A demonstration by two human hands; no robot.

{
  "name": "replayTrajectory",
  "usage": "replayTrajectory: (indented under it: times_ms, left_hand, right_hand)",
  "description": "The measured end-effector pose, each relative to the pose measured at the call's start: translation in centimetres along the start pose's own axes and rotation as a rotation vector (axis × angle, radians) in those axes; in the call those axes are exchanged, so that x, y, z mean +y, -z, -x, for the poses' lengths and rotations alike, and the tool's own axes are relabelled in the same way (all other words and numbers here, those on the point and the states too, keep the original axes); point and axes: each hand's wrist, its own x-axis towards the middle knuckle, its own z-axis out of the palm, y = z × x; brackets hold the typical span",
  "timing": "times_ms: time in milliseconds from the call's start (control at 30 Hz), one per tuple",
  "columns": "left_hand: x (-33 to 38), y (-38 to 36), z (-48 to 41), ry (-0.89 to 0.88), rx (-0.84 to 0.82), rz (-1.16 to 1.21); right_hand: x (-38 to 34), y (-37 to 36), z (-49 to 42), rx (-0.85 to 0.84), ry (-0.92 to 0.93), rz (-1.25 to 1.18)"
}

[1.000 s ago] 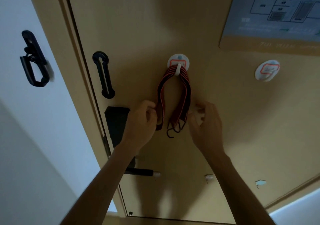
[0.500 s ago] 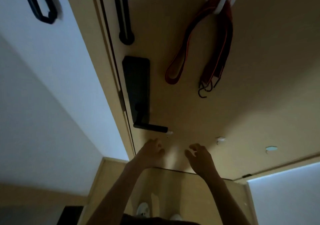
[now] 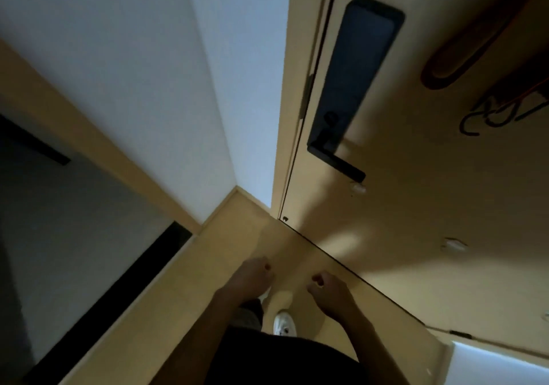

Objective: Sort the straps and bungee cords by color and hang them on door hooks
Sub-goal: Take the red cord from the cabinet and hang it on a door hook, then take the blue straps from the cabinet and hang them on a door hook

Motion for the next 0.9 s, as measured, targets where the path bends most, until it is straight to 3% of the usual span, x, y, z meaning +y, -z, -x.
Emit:
replayTrajectory:
  times_ms: [233, 400, 533, 700, 900]
  left_hand:
    - [-5.5, -3.8, 8.7, 0.202, 0.193, 0.238]
    - [-10.8, -5.9, 15.2, 0.379, 0.339, 0.466]
    - [-14.3, -8.8, 20.1, 0.477, 0.471, 0.644]
    - [-19.3, -13.9, 26.9, 0.618, 0.616, 0.819]
    - [-26.7, -22.0, 37.3, 0.794, 0.758, 1.012]
  right_hand:
    - [0.1, -3.3, 1.3, -0.123, 0.186, 0.148]
    - [-3.0, -7.0, 3.7, -0.392, 0.371, 0.424]
    - [-6.3, -10.9, 5.6, -0.432, 0.529, 0.616]
    - [-10.8, -19.0, 10.7, -0.464, 0.736, 0.841]
    - [-13.8, -32.2, 21.4, -0.631, 0.920, 1.056]
